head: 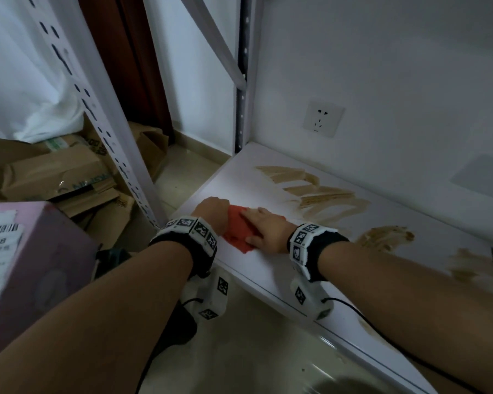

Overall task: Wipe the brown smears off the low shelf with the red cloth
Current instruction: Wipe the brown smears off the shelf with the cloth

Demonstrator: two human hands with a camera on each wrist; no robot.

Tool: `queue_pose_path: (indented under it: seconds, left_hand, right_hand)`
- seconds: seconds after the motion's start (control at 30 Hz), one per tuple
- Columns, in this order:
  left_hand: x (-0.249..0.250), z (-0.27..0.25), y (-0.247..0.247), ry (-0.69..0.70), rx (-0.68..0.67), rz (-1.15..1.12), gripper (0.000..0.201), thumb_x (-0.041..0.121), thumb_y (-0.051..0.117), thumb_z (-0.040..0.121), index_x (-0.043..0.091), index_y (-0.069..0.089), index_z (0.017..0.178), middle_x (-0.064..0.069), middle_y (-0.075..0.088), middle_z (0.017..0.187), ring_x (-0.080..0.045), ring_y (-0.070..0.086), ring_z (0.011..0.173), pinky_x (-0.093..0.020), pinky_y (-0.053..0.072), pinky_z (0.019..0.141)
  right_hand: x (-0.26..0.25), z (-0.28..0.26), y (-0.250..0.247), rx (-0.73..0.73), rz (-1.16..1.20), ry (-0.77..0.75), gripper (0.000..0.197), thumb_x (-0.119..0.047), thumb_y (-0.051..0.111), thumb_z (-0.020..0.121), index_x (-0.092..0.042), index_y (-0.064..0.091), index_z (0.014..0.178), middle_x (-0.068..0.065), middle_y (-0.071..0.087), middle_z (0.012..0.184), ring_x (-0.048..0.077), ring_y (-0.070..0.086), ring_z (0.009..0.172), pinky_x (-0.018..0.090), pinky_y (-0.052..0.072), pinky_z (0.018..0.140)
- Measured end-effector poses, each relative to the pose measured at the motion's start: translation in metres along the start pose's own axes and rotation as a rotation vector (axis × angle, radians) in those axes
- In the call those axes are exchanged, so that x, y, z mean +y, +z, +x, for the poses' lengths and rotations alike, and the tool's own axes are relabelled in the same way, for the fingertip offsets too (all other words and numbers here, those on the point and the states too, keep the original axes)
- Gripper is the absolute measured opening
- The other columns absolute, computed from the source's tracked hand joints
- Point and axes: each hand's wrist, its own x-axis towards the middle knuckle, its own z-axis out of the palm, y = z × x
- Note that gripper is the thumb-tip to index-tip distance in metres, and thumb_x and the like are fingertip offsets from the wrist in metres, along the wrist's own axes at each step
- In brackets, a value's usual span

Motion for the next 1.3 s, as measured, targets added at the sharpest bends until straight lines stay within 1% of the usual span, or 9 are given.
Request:
queue_pose_path:
  seconds: [0.2,0.3,0.43,0.73,0.9,1.03,1.17,1.23,1.3]
  left_hand:
    - [0.061,-0.012,-0.009,0.149,-0.098,0.144,0.041,0.049,0.043,0.093,0.018,0.055,0.118,-0.003,0.063,0.110,-0.026,0.063,0.100,-0.041,0.048,0.080]
    - [0.095,-0.008,0.003,-0.108,-0.265,0.023,0.063,0.055,0.030,0.095,0.018,0.028,0.146,-0.024,0.029,0.148,-0.052,0.029,0.133,-0.066,0.029,0.104]
    - [0.104,-0.009,0.025,-0.254,-0.171,-0.108,0.071,0.061,0.032,0.093,0.025,0.012,0.151,-0.030,0.000,0.155,-0.056,-0.002,0.139,-0.064,0.006,0.113]
    - [0.005,-0.002,0.031,-0.328,-0.010,-0.233,0.050,0.032,0.035,0.098,0.014,0.027,0.144,-0.021,0.018,0.155,-0.048,0.008,0.143,-0.055,0.007,0.117]
    - [0.009,0.006,0.014,-0.302,-0.039,-0.260,0.047,0.026,0.048,0.093,0.005,0.038,0.134,-0.019,0.037,0.141,-0.045,0.024,0.137,-0.052,0.018,0.116]
    - [0.033,0.004,0.009,-0.161,0.005,-0.396,0.049,0.004,0.048,0.086,0.012,0.041,0.134,-0.019,0.038,0.137,-0.039,0.039,0.126,-0.043,0.031,0.110]
    - [0.070,0.003,0.007,0.098,-0.021,-0.494,0.069,0.004,0.052,0.087,0.020,0.026,0.148,-0.017,0.043,0.136,-0.038,0.054,0.112,-0.046,0.046,0.096]
    - [0.085,-0.006,0.003,0.240,-0.118,-0.552,0.048,0.014,0.052,0.094,0.018,0.041,0.140,-0.022,0.055,0.121,-0.035,0.064,0.093,-0.053,0.048,0.080]
    - [0.083,-0.011,0.004,0.307,-0.189,-0.507,0.043,0.014,0.052,0.094,0.015,0.048,0.137,-0.020,0.054,0.127,-0.029,0.062,0.105,-0.050,0.044,0.092]
  right_hand:
    - [0.030,-0.034,-0.009,0.067,0.009,0.188,0.059,-0.035,0.039,0.099,-0.014,0.016,0.150,0.005,0.013,0.158,0.024,0.012,0.146,0.040,0.017,0.118]
    - [0.042,-0.039,-0.007,0.067,0.006,0.236,0.059,-0.037,0.034,0.100,-0.016,0.013,0.151,0.004,0.007,0.160,0.024,0.007,0.147,0.042,0.017,0.119]
    - [0.054,-0.044,-0.011,0.062,0.026,0.262,0.058,-0.039,0.030,0.101,-0.017,0.011,0.152,0.005,0.004,0.160,0.024,0.003,0.148,0.044,0.015,0.119]
    - [0.069,-0.049,-0.014,0.098,0.051,0.249,0.056,-0.036,0.029,0.102,-0.016,0.011,0.152,0.005,0.005,0.160,0.023,0.008,0.148,0.040,0.016,0.119]
    - [0.079,-0.057,-0.010,0.077,0.032,0.251,0.056,-0.036,0.028,0.102,-0.015,0.012,0.151,0.005,0.004,0.160,0.022,0.006,0.148,0.039,0.014,0.120]
    - [0.084,-0.059,-0.006,0.068,0.035,0.243,0.055,-0.036,0.027,0.102,-0.015,0.014,0.151,0.005,0.006,0.160,0.022,0.006,0.148,0.040,0.014,0.120]
    - [0.083,-0.059,-0.002,0.067,0.038,0.230,0.054,-0.036,0.027,0.102,-0.016,0.013,0.151,0.005,0.004,0.160,0.022,0.004,0.148,0.041,0.014,0.120]
    - [0.082,-0.059,0.000,0.068,0.044,0.225,0.055,-0.036,0.027,0.102,-0.017,0.013,0.151,0.005,0.003,0.160,0.022,0.004,0.148,0.042,0.013,0.120]
    - [0.083,-0.060,0.001,0.069,0.038,0.221,0.055,-0.037,0.026,0.102,-0.017,0.012,0.152,0.005,0.002,0.160,0.022,0.003,0.148,0.041,0.012,0.120]
